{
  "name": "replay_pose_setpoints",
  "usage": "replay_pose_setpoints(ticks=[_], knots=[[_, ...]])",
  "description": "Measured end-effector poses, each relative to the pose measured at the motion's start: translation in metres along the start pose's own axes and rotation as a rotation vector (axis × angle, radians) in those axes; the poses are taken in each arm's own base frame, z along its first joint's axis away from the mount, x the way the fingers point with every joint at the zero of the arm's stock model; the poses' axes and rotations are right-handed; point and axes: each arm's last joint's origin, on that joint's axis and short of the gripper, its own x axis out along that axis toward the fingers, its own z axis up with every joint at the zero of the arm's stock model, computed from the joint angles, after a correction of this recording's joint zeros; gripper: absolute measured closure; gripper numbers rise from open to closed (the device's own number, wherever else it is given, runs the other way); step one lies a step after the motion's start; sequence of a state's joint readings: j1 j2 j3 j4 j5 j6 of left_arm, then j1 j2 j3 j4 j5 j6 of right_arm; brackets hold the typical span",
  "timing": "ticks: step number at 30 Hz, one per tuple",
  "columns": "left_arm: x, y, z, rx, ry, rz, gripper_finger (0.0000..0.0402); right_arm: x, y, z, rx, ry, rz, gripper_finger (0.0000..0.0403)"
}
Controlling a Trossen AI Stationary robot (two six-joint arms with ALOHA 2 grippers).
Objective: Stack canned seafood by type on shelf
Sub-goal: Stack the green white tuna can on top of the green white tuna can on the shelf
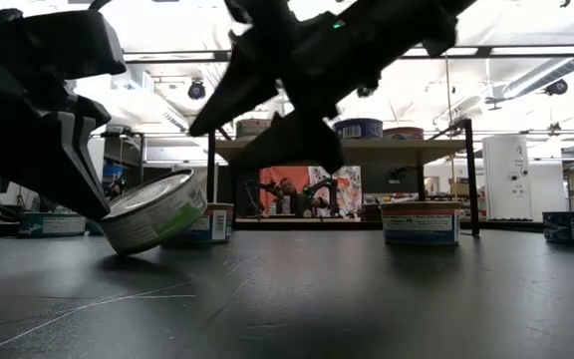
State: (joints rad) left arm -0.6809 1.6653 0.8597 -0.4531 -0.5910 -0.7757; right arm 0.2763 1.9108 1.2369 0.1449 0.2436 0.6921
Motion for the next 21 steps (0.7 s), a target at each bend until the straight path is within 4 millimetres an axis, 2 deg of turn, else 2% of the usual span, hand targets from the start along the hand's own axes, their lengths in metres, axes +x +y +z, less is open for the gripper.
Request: replay_pose_setpoints(ticks=[10,21], knots=[[0.001,-0.001,-0.001,0.0,-0.004,-0.002,0.0402,0.01,-0.016,0.002,0.043,0.016,-0.028,0.0086],[0.001,-0.001,-0.001,-0.003,-0.008,-0.006,0.0402,0.015,-0.018,0.004,0.062,0.0,0.006,0.0084]])
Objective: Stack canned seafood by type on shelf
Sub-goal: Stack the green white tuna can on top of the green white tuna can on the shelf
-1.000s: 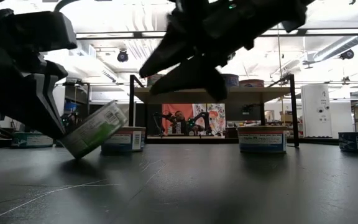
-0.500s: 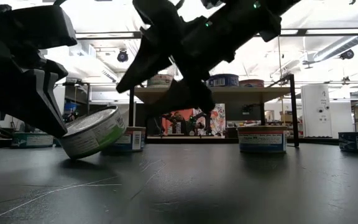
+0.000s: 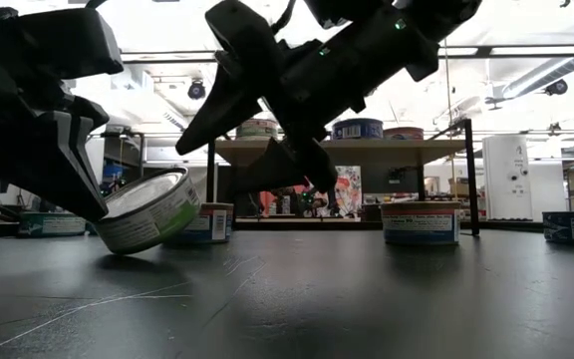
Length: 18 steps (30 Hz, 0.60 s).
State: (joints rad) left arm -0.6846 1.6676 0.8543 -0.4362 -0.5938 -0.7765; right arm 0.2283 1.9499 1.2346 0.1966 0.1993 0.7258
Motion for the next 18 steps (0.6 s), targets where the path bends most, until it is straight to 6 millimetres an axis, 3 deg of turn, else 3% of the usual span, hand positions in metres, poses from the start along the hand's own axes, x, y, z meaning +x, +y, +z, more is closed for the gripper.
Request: replay_pose_setpoints(ticks=[6,18], knots=[[0.0,0.0,0.0,0.001,-0.003,-0.003,0.0402,0.006,-0.002,-0.003,0.003,-0.008,0.004,0.008],[0.002,0.0,-0.003,0.001,-0.01,-0.01,0.0402,0.039,-0.013,-0.01,0.036,-0.018,0.144,0.0093]])
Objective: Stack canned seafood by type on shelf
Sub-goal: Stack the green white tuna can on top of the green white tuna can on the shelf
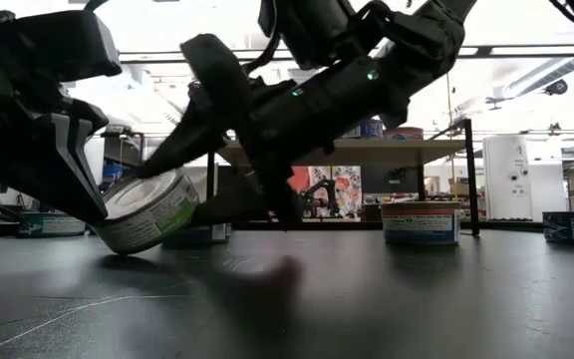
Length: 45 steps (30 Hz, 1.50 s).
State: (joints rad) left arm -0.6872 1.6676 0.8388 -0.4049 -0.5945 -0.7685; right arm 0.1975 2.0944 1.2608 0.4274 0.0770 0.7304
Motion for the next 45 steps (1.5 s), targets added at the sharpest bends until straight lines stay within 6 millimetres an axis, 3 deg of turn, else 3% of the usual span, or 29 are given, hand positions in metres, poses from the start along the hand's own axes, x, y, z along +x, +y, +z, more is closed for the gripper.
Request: replay_pose_setpoints(ticks=[7,15,21,30,34,38,45], knots=[[0.0,0.0,0.0,-0.002,-0.003,-0.001,0.0402,0.016,0.002,-0.001,-0.028,0.035,0.018,0.0141],[0.0,-0.001,0.0,-0.006,-0.024,0.007,0.0402,0.015,0.003,0.001,-0.102,0.054,-0.01,0.027],[-0.01,-0.007,0.006,0.037,-0.091,0.02,0.0402,0.002,0.009,0.007,-0.196,0.109,-0.068,0.0273],[-0.067,-0.011,0.018,0.118,-0.408,0.134,0.0402,-0.044,0.038,0.009,-0.553,0.097,-0.422,0.0273],[-0.084,-0.003,0.022,0.139,-0.499,0.201,0.0401,-0.064,0.055,-0.002,-0.852,0.083,-0.565,0.0273],[-0.09,0.002,0.027,0.194,-0.498,0.191,0.0402,-0.075,0.066,-0.021,-1.095,0.135,-0.573,0.0273],[-0.096,-0.011,0.033,0.442,-0.447,-0.086,0.0402,-0.085,0.08,-0.042,-1.273,0.184,-0.581,0.0273]])
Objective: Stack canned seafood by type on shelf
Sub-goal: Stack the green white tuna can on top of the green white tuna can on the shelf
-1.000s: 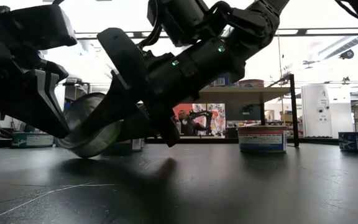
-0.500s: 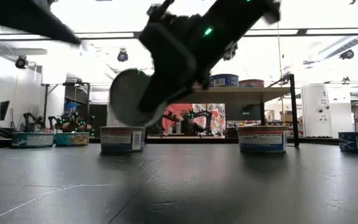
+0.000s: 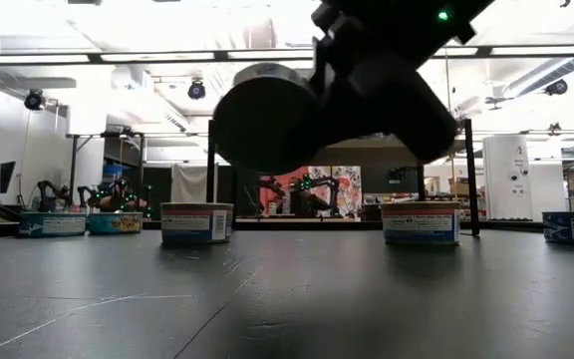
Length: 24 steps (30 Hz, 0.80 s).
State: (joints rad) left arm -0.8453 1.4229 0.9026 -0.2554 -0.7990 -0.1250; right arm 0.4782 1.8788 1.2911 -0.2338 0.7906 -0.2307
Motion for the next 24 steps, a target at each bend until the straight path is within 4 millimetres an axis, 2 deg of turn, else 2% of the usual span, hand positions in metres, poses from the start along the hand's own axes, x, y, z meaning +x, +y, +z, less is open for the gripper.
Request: replay_pose_setpoints(ticks=[6,12,17,21,24], knots=[[0.005,-0.002,0.016,0.129,-0.214,-0.143,0.0402,-0.028,0.004,0.005,-0.058,-0.02,-0.064,0.0273],[0.026,0.014,0.002,0.103,-0.292,-0.111,0.0402,-0.065,-0.002,0.014,-0.053,-0.096,-0.105,0.0273],[0.038,0.031,-0.008,0.003,-0.365,-0.033,0.0401,-0.081,-0.015,0.015,0.126,-0.137,-0.112,0.0273],[0.038,0.041,-0.001,-0.074,-0.451,0.038,0.0402,-0.082,-0.022,0.006,0.294,-0.147,-0.112,0.0273],[0.037,0.046,0.001,-0.1,-0.453,0.089,0.0395,-0.079,-0.024,-0.006,0.4,-0.153,-0.117,0.0273]])
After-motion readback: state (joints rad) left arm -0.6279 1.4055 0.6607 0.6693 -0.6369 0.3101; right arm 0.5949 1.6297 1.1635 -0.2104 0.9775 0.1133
